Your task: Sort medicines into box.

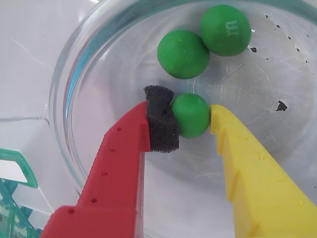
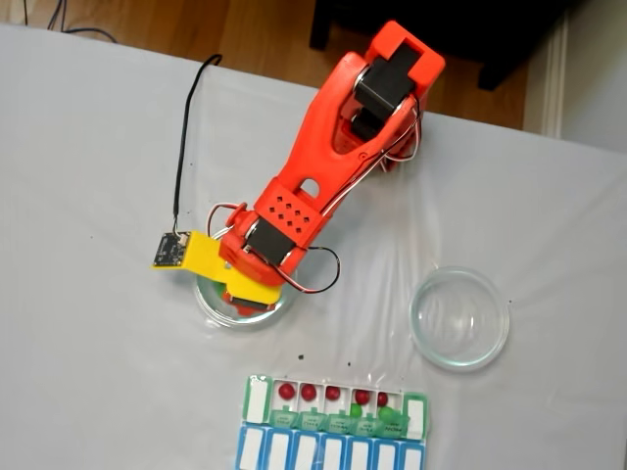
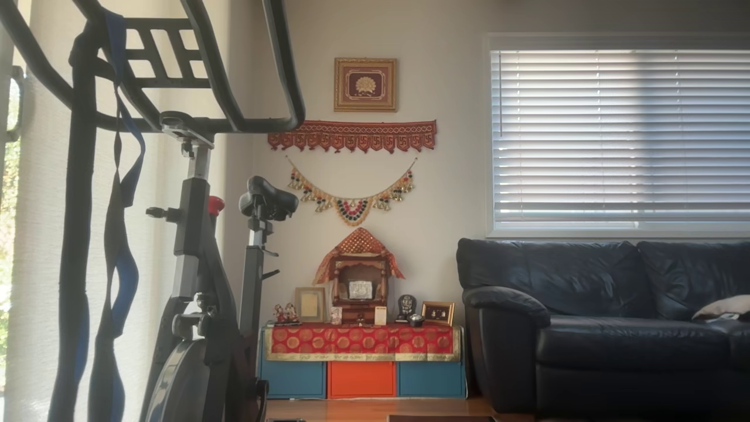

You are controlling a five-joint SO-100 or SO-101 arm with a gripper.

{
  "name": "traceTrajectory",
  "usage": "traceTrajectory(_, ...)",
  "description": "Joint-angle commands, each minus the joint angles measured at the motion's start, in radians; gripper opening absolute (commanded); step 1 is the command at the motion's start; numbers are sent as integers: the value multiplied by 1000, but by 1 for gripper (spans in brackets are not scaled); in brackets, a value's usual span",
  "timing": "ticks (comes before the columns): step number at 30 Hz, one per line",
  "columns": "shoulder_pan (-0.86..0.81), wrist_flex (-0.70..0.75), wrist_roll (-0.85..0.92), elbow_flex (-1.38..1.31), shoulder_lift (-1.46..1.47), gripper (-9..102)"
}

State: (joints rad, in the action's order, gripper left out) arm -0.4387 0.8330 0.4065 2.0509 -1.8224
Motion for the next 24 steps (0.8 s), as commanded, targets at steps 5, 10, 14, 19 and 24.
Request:
traceTrajectory(5, 18, -9, 3, -5, -15, 9)
traceTrajectory(10, 20, -6, 12, 2, -25, 6)
traceTrajectory(14, 20, -6, 20, 5, -25, 4)
traceTrajectory(19, 20, -6, 25, 5, -25, 1)
traceTrajectory(24, 17, 34, 61, -15, -44, 1)
